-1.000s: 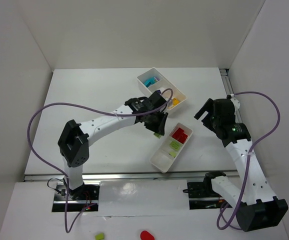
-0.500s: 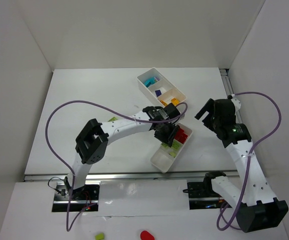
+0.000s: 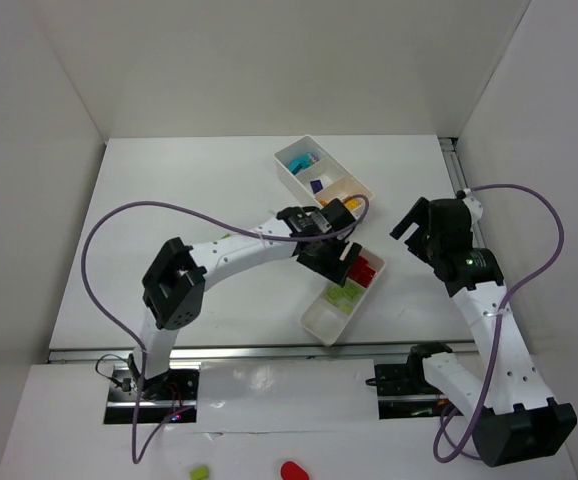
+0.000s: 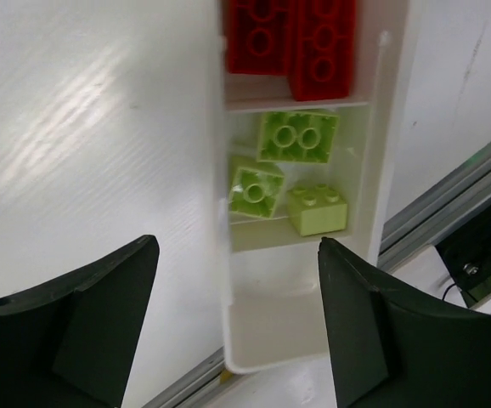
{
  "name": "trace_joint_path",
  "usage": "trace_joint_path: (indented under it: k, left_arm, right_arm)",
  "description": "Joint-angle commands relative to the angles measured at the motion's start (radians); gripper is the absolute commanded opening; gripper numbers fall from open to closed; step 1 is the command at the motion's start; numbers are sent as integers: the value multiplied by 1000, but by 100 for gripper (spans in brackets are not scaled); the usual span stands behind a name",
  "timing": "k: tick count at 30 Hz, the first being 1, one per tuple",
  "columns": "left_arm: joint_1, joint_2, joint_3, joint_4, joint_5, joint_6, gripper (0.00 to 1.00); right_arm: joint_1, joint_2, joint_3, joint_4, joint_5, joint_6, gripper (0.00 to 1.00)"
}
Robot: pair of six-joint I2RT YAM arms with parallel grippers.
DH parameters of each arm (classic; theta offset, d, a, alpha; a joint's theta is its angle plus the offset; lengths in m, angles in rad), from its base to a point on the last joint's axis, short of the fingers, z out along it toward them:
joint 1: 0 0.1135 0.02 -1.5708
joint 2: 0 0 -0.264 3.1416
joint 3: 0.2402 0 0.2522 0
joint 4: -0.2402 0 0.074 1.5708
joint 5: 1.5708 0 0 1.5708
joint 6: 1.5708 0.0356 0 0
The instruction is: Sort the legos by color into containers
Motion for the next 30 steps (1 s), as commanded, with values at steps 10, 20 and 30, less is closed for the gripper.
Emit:
trace_joint_path:
  k: [10,20,30]
  left_arm:
    - [495,-300,-357,-10,-271,-144,100]
    - [656,-80,-257,24,-253,41,100]
    - [606,10,-232,55,-171,137,99]
  right_arm:
    - [2,-31,2,20,9,-12,93]
    - [2,-22,2,29,-1,-12,93]
    - [2,-22,-7,38,-19,-3,93]
